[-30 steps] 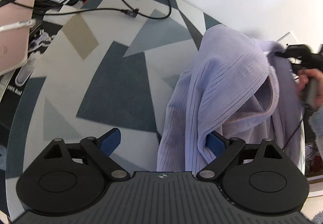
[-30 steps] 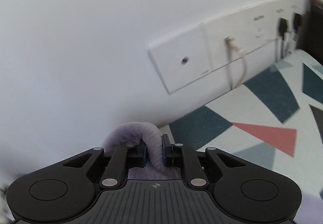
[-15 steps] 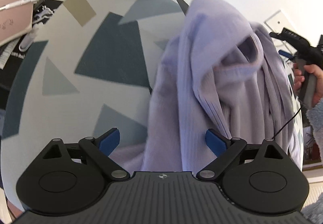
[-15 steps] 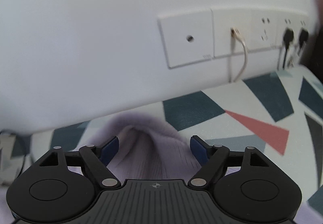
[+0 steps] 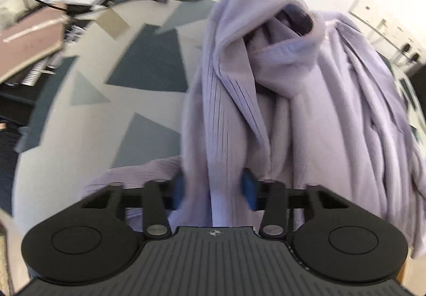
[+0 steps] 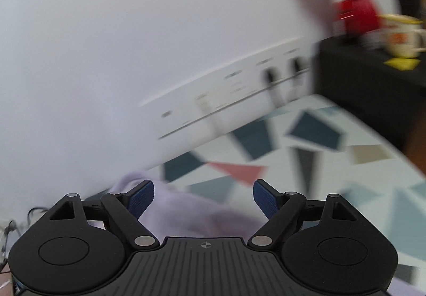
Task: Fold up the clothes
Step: 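Open the right gripper to release the robe while the left gripper releases it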
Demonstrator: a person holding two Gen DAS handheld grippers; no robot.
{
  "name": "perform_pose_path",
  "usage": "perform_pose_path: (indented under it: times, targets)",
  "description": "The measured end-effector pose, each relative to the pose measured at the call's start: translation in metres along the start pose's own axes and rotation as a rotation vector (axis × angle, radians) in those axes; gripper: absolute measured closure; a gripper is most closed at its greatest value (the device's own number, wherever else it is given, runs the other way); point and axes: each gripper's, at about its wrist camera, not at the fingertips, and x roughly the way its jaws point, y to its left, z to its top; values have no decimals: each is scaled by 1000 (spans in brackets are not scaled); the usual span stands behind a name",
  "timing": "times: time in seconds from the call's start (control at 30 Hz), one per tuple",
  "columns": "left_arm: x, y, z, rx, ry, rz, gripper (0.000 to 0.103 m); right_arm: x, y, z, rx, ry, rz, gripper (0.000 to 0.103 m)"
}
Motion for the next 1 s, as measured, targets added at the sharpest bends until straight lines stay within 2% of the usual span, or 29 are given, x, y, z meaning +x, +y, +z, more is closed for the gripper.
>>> perform_pose_path:
  times: [0.17,0.27,0.37,0.43,0.57,0.63,0.73,0.77,0.83,0.87,1.0]
  targets:
    - [-5,-5,0,4,-34,87,74,-65,-87,-7,49,-31,-88,23]
    - [-11,-10,2,-14,-46,114,79,-92,-125,-29,73,-24,-127,23]
    - [-31,-22,8,7,-81,142,80,-114,-145,-59,23,-64,-236,23]
    - [-44,-25,14,18,-106,174,80,-122,-156,-77,29,-61,-269,23]
    - [-48,-7,28,-37,-146,326,80,-126,-167,-111,101,28,-232,23]
    - [-45,7,35,-77,-151,398,74,-120,-160,-127,71,85,-196,23]
    - [-45,10,39,-108,-117,377,68,-110,-138,-152,-6,127,-145,23]
    - [-48,5,40,-85,-136,366,64,-105,-129,-158,-22,140,-136,23]
    - [-53,-9,42,-11,-165,372,35,-96,-116,-170,-54,164,-110,24]
    - [-55,-16,44,25,-178,377,30,-94,-111,-175,-71,171,-103,24]
    - [-51,-41,61,136,-177,283,29,-87,-92,-194,-157,177,-124,22]
